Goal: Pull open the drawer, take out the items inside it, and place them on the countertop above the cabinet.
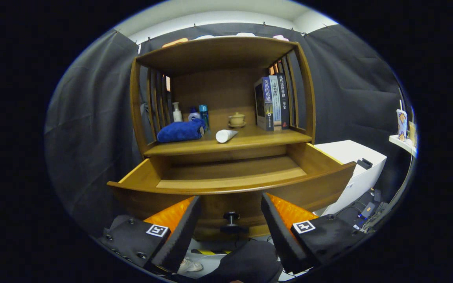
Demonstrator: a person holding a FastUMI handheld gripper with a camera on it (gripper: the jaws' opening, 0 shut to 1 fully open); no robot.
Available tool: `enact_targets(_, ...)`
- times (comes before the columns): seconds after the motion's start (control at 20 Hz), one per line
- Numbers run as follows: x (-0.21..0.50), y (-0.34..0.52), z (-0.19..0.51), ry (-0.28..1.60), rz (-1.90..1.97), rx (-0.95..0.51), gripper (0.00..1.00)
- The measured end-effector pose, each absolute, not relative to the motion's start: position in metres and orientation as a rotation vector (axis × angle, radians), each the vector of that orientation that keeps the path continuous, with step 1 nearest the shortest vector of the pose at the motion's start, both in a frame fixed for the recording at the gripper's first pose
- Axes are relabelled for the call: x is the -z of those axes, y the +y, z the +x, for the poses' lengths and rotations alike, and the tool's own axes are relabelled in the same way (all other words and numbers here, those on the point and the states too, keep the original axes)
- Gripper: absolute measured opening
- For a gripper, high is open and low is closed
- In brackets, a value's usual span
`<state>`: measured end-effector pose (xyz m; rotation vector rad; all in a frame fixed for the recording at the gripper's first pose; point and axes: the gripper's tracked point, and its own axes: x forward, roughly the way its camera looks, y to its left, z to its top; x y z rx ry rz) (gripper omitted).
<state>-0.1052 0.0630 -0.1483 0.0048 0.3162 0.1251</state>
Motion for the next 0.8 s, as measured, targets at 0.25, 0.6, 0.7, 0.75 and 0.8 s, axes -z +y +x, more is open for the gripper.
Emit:
enact_targets(0.25,0.162,0.065,-0.100,0.339,-0.025,-0.118,0.99)
enact_targets(0.6,0.168,0.073,-0.089,0.357,-0.028,-0.108,0.99)
enact_targets(0.7,0.171,0.077,-0.085,0.363,-0.018,-0.103,0.99)
enact_targets(0.75,0.172,0.079,-0.085,0.368,-0.017,-0.107,0.99)
enact_targets(0.8,0.175,0.082,-0.086,0.371,-0.021,-0.108,0.99)
